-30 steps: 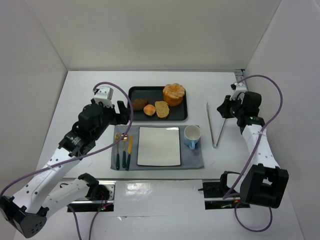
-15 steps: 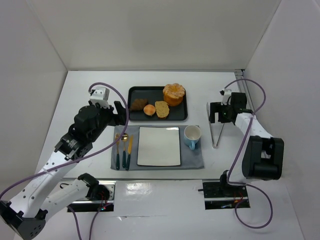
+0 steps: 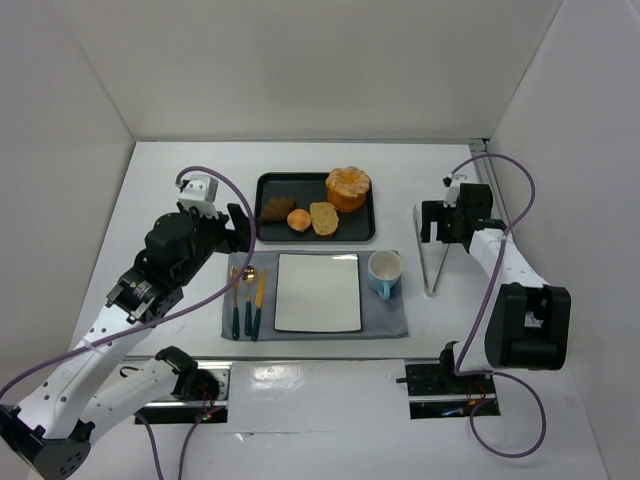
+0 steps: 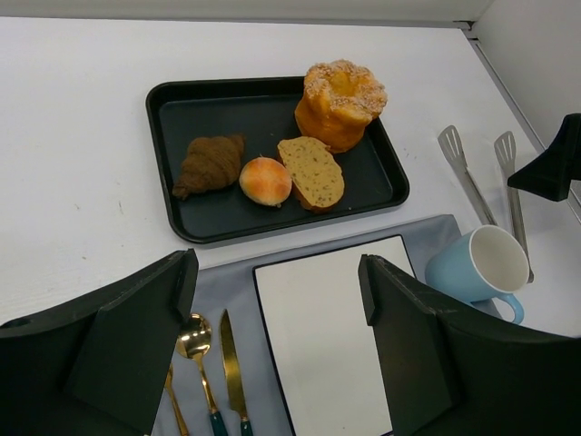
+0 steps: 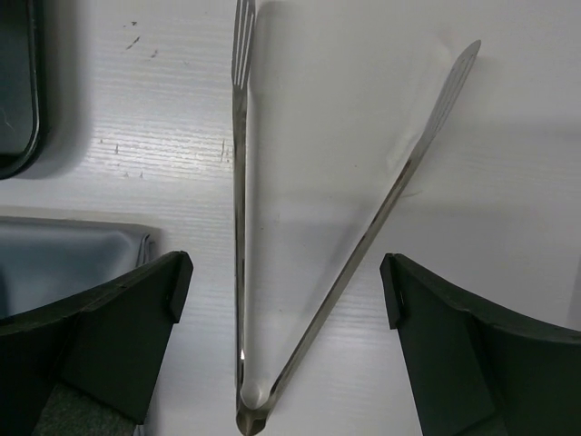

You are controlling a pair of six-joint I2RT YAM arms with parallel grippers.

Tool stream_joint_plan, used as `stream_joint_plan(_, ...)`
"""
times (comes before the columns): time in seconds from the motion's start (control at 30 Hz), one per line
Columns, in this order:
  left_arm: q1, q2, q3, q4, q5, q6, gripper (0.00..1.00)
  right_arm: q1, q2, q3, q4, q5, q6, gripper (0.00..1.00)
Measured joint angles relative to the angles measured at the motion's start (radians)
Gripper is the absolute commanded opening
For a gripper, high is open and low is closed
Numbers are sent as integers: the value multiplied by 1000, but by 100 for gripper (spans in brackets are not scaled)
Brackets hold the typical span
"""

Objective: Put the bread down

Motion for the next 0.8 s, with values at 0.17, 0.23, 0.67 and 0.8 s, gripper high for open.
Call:
stream_joint_plan(0.17, 0, 0, 0, 0, 5, 0, 90, 2, -51, -27, 14, 17, 9, 100)
stream_joint_plan(0.23, 0, 0, 0, 0, 5, 0, 90, 4, -85, -51, 13, 17, 9, 100)
stream_joint_plan(0.67, 0, 8, 0, 0, 7, 0, 90, 5, -60, -58, 14, 28, 69, 100)
stream_joint_plan(0.8, 0, 8, 0, 0, 8, 0, 90, 5, -26, -58, 14, 40, 96, 100)
